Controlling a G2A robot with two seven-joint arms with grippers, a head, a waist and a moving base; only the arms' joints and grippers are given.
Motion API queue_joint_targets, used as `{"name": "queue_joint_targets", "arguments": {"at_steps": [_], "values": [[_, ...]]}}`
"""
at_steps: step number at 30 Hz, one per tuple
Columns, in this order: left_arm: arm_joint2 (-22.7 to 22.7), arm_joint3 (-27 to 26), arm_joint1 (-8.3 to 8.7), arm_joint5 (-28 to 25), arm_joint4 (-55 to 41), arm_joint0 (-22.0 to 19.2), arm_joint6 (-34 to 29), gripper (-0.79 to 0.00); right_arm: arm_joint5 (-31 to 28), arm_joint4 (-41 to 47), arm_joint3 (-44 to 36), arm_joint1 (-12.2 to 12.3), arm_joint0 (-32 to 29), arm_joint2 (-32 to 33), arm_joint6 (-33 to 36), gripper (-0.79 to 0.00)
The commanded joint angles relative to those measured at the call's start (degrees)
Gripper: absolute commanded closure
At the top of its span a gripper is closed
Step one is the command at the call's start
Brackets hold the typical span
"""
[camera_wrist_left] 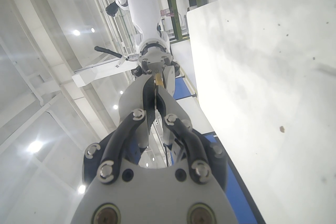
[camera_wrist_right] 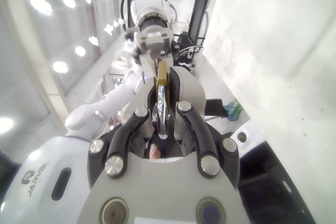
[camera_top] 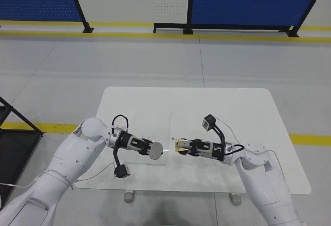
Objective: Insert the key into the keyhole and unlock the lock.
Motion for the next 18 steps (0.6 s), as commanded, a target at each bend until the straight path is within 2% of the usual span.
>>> {"name": "queue_joint_targets", "arguments": {"at_steps": [1,18], "values": [[0.27,0.1,0.19,0.33,-0.36,-0.1,-0.32,0.0,-0.25,0.29,0.0,0.05,-0.1,-0.17,-0.54,0.0],[4.03,1.48,0.77,1.54,-3.43,-1.96,-1.53,0.0,-2.44,1.51,-0.4,0.42,-0.72,-1.62,-2.14,0.0]]}}
